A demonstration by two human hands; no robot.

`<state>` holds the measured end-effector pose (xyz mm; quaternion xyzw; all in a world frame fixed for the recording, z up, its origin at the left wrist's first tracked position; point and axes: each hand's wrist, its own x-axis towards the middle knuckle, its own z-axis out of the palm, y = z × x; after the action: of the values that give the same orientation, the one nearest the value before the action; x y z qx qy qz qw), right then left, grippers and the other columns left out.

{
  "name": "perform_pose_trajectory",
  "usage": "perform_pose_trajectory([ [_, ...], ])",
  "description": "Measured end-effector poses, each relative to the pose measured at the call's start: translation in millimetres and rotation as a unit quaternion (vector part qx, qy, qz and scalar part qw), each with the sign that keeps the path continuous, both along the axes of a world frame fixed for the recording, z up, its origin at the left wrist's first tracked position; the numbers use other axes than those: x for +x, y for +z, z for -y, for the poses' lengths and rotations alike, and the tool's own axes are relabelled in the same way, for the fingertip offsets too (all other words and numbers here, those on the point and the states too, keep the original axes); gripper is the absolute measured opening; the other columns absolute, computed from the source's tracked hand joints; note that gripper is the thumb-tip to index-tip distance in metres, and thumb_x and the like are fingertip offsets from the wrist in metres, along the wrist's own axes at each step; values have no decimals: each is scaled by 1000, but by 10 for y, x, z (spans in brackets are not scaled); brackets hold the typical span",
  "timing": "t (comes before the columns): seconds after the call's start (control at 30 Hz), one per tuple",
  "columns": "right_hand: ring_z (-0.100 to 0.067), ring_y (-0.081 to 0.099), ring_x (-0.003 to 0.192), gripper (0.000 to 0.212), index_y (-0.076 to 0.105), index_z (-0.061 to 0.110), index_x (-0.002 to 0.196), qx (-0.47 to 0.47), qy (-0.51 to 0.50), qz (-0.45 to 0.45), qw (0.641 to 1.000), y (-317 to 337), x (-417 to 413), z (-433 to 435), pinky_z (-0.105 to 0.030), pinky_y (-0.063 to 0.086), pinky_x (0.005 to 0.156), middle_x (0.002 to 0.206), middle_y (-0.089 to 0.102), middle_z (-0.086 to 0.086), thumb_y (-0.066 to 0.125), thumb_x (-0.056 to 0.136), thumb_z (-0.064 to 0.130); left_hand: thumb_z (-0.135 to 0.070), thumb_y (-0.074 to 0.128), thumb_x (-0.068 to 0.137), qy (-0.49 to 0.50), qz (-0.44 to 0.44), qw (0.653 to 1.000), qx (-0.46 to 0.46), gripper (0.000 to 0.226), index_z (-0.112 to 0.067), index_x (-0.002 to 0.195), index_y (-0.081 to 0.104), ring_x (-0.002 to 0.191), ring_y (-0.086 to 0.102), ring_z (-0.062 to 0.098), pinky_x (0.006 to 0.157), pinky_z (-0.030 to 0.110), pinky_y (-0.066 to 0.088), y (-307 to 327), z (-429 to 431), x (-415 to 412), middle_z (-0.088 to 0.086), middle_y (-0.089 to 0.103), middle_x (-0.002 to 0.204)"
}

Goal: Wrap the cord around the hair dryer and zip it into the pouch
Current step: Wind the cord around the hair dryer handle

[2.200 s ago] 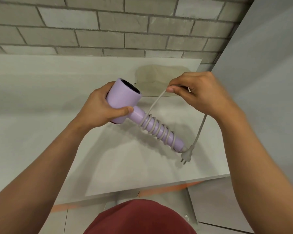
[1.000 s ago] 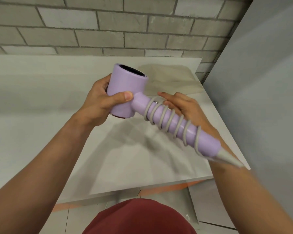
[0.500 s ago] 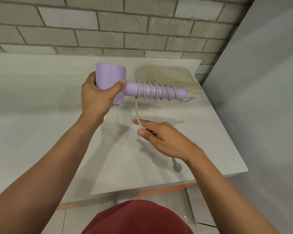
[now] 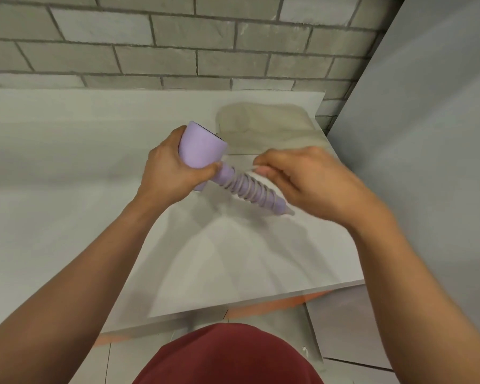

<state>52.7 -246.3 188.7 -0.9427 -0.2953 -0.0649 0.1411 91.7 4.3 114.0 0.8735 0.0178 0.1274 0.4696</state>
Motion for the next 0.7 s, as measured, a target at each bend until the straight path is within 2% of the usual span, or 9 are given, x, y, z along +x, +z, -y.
perform_pose_trajectory([
  [0.03,-28,66,87,37,65,30,113,-13,-9,30,999,36,54,26,-42,53,67,94,72,9,36,104,52,-40,90,69,-24,-10,1000,4,62,-34,122,58,91,62,-1,64,28,55,10,-9,-13,-23,64,98],
  [0.1,-31,67,92,30,66,27,115,-35,-11,89,995,77,151,63,-42,52,67,103,73,7,43,108,45,-40,92,69,-76,-28,997,11,70,-33,130,58,93,63,-4,61,27,56,31,-25,-29,-21,65,103],
  [0.2,-31,68,88,29,69,26,116,-25,-9,130,991,35,287,118,-41,53,64,105,70,6,47,108,43,-33,94,70,-139,-46,989,-5,62,-33,124,62,85,66,-3,61,18,51,50,-59,-52,-24,69,98],
  [0.3,-28,66,83,37,69,29,117,-8,-19,135,991,-83,421,233,-41,54,61,97,65,7,41,107,50,-34,93,66,-186,-57,980,-49,56,-32,114,65,78,66,-3,60,13,48,91,-88,-109,-27,69,89],
  [0.43,-26,63,81,38,70,29,118,35,-16,123,992,-280,509,336,-46,55,63,91,62,4,41,107,52,-47,85,60,-216,-54,966,-132,64,-27,118,67,84,68,6,65,19,53,127,-114,-182,-14,73,97],
  [0.53,-25,63,83,38,71,31,120,64,-26,111,991,-411,525,368,-46,56,65,92,63,4,43,107,53,-48,83,60,-227,-45,960,-158,66,-23,119,67,83,67,8,66,21,54,142,-94,-205,-12,71,95],
  [0.7,-23,64,81,38,71,30,127,86,-25,104,991,-559,537,425,-46,56,65,94,64,5,44,108,50,-45,82,63,-242,-38,950,-192,57,-27,114,67,85,65,13,69,25,55,160,-83,-206,-8,69,96],
])
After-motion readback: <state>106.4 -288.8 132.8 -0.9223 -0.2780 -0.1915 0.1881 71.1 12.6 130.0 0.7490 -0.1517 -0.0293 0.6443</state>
